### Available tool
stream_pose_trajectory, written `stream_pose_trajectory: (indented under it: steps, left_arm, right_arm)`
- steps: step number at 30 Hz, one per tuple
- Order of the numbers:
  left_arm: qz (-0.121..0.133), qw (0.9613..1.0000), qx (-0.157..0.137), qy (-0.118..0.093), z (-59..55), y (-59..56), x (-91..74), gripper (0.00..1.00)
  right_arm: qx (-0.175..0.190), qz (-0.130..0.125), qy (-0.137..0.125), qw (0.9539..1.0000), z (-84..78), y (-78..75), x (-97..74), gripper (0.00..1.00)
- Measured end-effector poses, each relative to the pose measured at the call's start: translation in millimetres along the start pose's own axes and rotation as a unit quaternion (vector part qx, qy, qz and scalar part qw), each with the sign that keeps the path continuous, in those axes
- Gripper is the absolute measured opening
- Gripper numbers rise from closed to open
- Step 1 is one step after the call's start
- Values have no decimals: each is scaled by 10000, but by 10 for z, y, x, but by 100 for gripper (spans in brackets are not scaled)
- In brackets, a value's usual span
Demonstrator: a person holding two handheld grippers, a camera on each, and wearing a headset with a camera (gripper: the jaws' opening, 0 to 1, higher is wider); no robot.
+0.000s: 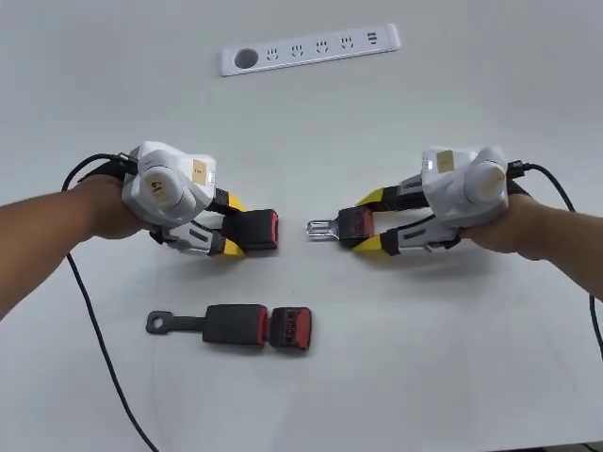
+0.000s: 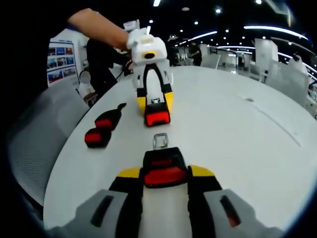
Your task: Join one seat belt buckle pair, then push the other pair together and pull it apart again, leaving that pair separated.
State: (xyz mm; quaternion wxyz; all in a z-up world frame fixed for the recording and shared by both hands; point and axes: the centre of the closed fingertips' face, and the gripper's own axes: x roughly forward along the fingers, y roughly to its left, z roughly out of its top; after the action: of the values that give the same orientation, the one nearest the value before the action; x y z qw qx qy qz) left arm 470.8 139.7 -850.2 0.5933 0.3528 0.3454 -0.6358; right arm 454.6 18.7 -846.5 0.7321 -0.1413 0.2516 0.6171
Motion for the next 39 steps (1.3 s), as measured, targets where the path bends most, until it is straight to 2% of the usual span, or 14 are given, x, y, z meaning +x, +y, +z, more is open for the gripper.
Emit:
stream_pose_trajectory:
  steps: [16, 24, 27, 34, 39]
  left_arm:
    - [0, 10000, 20, 96, 2, 6, 9, 34]
    - [-10, 9997, 89, 230, -6, 14, 13, 34]
    - [6, 9997, 96, 225, -1, 8, 12, 34]
    - [-23, 9989, 228, 405, 3, 6, 16, 33]
    - [-34, 9988, 244, 424, -14, 24, 21, 33]
  right_arm:
    - [39, -61, -103, 9999, 200, 13, 290, 34]
    - [66, -60, -42, 10000, 261, 0, 423, 34]
    - [69, -61, -37, 10000, 248, -38, 412, 34]
    - [68, -54, 111, 9999, 272, -51, 483, 34]
    - [107, -84, 129, 9998, 326, -75, 603, 34]
